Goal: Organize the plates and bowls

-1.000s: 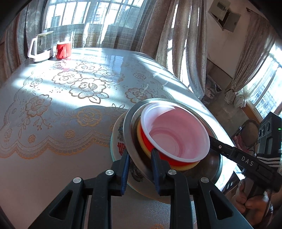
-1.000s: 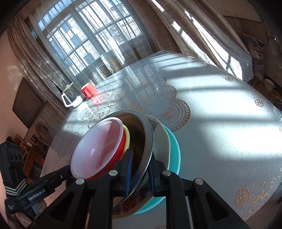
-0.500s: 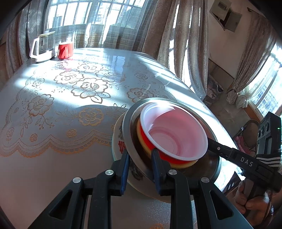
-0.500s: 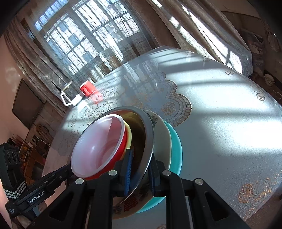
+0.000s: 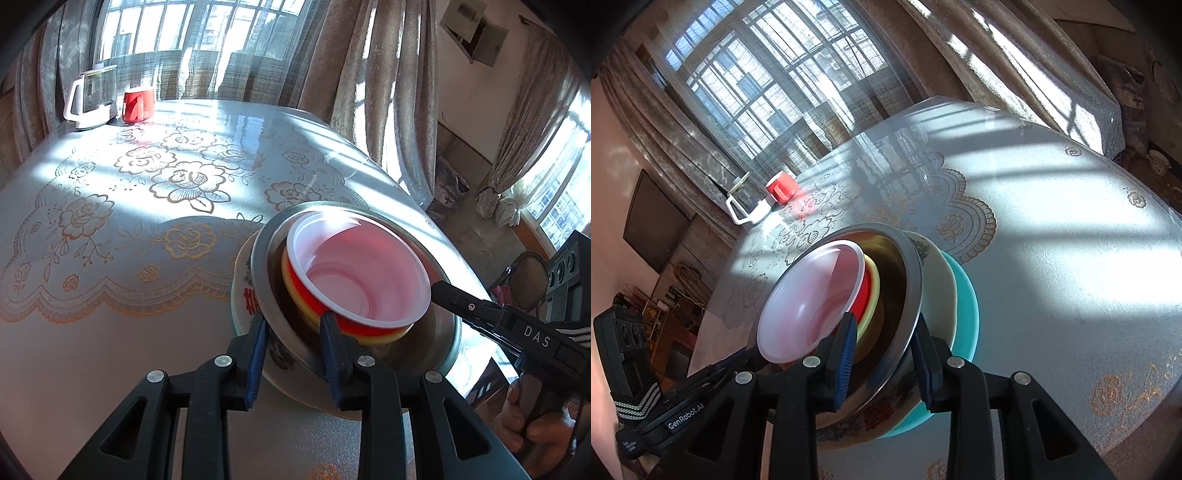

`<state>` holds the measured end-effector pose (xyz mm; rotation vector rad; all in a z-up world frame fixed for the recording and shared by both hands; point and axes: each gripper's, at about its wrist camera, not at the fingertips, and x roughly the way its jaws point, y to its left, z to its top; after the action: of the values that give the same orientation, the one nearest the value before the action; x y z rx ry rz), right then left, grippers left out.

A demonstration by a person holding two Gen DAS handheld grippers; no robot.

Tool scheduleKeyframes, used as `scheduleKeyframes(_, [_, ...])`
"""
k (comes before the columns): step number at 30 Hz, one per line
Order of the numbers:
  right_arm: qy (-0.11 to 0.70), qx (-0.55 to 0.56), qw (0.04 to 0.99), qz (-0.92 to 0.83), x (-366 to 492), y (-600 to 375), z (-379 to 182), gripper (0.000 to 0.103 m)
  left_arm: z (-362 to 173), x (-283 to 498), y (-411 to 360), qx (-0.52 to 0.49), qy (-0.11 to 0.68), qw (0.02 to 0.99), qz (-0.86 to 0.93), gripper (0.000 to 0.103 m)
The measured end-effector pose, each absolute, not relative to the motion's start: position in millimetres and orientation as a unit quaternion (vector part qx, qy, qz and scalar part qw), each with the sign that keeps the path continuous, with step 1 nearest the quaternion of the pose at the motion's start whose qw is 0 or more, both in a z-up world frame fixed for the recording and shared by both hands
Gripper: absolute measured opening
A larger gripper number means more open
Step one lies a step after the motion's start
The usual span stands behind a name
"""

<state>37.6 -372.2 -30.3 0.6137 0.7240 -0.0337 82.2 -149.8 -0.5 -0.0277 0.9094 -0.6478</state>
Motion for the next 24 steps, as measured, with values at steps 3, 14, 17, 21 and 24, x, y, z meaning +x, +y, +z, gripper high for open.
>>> scheduleKeyframes(3, [0.345, 0.299, 0.889, -0.017, 34.4, -373.8, -29.3, 0.031, 0.0, 81.6, -149.2, -0.015, 0.431, 0.849, -0.307, 0.029])
scheduleKeyframes(14, [0.331, 0.285, 0.899, -0.037, 26.6, -370.5, -31.2, 0.017, 1.4, 77.0, -148.6, -0.009, 0.422, 0.856, -0.300, 0.030])
scheduleKeyframes(17, [0.329, 0.282, 0.901, -0.039, 28.3, -370.2, -31.7, 0.017, 1.4, 77.4, -149.5, -0.008, 0.421, 0.857, -0.296, 0.030])
scheduleKeyframes(21, [0.326, 0.283, 0.901, -0.037, 29.2, -370.2, -33.6, 0.017, 1.5, 77.2, -150.4, -0.004, 0.421, 0.859, -0.292, 0.030])
scheduleKeyframes(24, [0.328, 0.287, 0.900, -0.034, 30.5, -371.0, -35.7, 0.017, 1.0, 76.4, -151.8, -0.001, 0.420, 0.861, -0.288, 0.030])
